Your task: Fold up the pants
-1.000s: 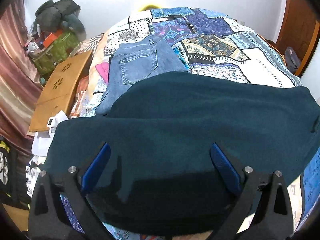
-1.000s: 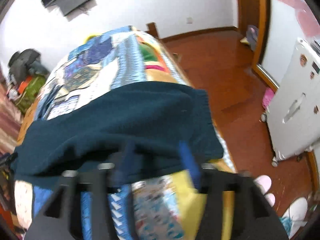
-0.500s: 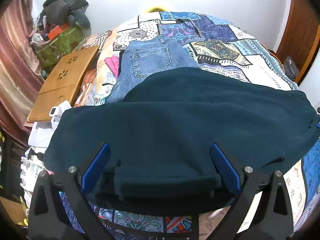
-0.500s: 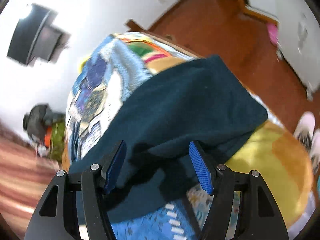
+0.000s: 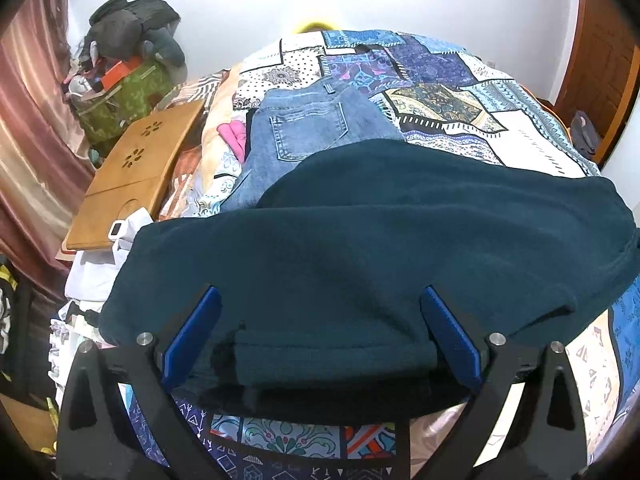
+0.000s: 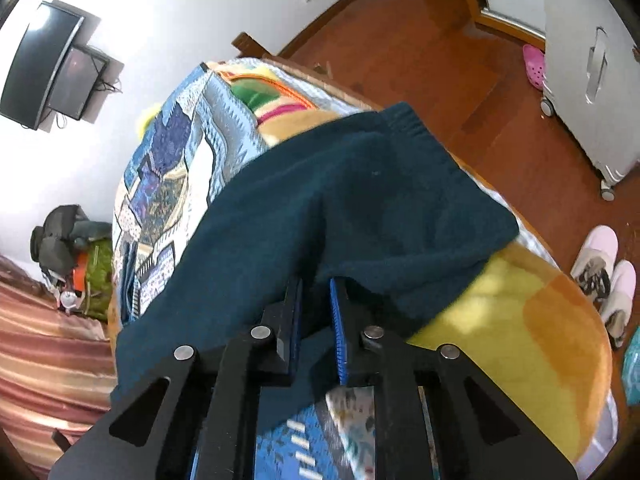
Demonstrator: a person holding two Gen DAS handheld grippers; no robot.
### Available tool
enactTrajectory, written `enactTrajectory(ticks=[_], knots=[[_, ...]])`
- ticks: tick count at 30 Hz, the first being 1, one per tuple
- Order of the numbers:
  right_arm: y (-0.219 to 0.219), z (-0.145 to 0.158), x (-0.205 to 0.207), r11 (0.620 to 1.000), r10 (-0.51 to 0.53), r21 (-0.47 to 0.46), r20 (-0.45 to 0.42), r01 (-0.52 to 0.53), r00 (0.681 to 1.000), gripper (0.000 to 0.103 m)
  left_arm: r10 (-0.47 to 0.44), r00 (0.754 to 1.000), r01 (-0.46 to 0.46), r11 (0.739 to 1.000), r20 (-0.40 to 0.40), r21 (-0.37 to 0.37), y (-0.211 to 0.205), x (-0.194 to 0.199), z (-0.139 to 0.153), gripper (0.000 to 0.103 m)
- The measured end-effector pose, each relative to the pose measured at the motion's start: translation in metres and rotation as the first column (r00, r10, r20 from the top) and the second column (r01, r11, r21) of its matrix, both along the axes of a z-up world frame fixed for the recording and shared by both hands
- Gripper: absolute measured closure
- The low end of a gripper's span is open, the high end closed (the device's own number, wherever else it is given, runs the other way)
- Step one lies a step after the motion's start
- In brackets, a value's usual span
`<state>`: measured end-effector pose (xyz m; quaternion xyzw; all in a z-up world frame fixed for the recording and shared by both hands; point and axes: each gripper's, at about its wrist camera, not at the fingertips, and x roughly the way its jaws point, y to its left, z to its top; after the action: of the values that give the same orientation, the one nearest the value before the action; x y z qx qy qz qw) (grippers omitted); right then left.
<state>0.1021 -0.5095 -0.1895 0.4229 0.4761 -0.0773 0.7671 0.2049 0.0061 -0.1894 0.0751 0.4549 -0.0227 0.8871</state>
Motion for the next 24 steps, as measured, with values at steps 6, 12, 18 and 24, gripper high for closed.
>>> enactTrajectory(ticks=[6, 12, 18, 24], knots=[[-0.001, -0.016, 0.004, 0.996, -0.053, 0.066, -0.009, 0.053, 0.999, 0.083, 0.0, 1.0, 0.0, 1.0, 0.002, 0.002, -0.003, -0.003, -0.001, 0.002], [0.004, -0.015, 0.018, 1.0, -0.009, -0.013, 0.004, 0.009, 1.0, 0.093, -0.004, 1.0, 0.004, 1.0, 0.017, 0.006, -0.006, -0.006, 0.002, 0.002], [-0.01, 0.029, 0.002, 0.993, 0.009, -0.119, 0.139, 0.008, 0.99, 0.096, -0.011, 0.999, 0.01, 1.0, 0.05, 0.013, -0.007, -0.007, 0.019, 0.002], [0.001, 0.066, -0.002, 0.958, 0.115, -0.282, 0.199, -0.056, 0.973, 0.096, -0.018, 1.0, 0.018, 0.999, 0.019, -0.026, -0.005, 0.004, 0.017, 0.002]])
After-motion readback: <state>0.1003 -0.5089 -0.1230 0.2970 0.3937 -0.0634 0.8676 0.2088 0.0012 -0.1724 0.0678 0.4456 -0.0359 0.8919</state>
